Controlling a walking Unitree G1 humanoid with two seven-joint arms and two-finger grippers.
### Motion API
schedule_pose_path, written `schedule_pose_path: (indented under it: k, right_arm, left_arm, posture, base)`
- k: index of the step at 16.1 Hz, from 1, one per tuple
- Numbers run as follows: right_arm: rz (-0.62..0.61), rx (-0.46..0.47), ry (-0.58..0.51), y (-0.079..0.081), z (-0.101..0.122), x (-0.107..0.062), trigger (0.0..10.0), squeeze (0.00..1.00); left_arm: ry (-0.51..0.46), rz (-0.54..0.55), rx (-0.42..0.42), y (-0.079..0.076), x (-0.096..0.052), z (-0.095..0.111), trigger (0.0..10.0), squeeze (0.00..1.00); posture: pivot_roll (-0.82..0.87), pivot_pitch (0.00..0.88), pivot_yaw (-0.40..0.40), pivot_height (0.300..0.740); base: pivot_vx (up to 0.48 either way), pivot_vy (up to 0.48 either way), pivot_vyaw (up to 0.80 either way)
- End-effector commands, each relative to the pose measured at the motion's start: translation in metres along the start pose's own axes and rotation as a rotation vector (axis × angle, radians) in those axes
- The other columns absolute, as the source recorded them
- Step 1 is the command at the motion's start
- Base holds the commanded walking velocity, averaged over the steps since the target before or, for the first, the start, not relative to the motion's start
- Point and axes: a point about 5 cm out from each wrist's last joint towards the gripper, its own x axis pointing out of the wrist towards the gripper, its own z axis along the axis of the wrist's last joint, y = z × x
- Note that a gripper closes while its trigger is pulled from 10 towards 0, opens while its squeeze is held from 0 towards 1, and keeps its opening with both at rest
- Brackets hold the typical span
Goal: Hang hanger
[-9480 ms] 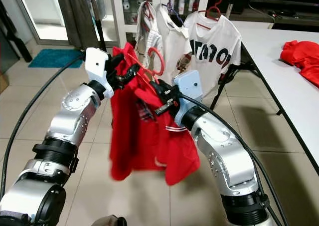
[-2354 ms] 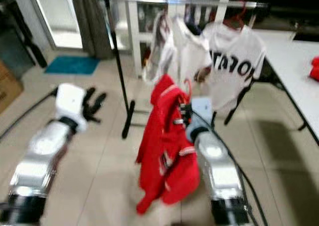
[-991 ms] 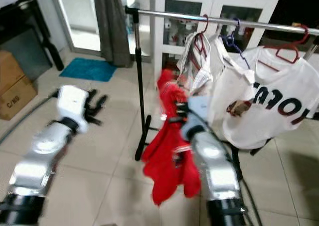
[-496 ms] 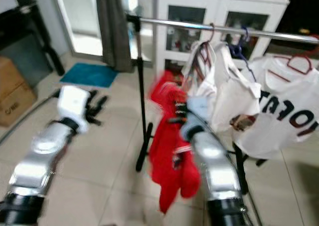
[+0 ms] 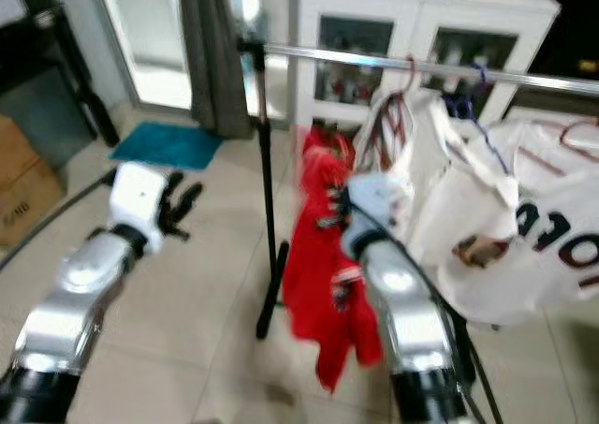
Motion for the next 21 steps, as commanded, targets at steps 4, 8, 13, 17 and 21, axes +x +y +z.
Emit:
schedule_pose_path:
  k: [4, 8, 13, 17, 21]
  right_arm:
    - [-0.007, 0.013, -0.085, -0.004, 0.024, 0.001, 10.0, 0.00]
    - [0.006, 0.071, -0.113, 0.001, 0.038, 0.004, 10.0, 0.00]
    - [0.003, 0.034, -0.115, 0.001, 0.043, 0.008, 10.0, 0.00]
    - [-0.088, 0.029, -0.086, -0.010, 0.041, 0.011, 10.0, 0.00]
    - [-0.110, 0.027, -0.089, -0.017, 0.048, 0.017, 10.0, 0.00]
  left_arm:
    - [-0.016, -0.044, 0.039, -0.008, 0.001, 0.005, 10.0, 0.00]
    - [-0.010, -0.058, 0.078, -0.006, -0.002, 0.004, 10.0, 0.00]
    - [-0.011, -0.068, 0.102, -0.004, -0.002, 0.005, 10.0, 0.00]
    - [-0.040, -0.067, 0.054, -0.003, 0.000, 0.012, 10.0, 0.00]
    - [-0.067, -0.121, 0.064, -0.007, 0.000, 0.017, 10.0, 0.00]
  posture:
    - [-0.01, 0.000, 0.005, 0.740]
    - [-0.01, 0.000, -0.001, 0.740]
    - [0.00, 0.000, 0.002, 0.740]
    - [-0.01, 0.000, 0.008, 0.740]
    - [-0.01, 0.000, 0.008, 0.740]
  base:
    - [0.379, 0.000, 0.00]
    - [0.381, 0.000, 0.00]
    - [0.379, 0.000, 0.00]
    - [0.377, 0.000, 0.00]
    - [0.366, 0.000, 0.00]
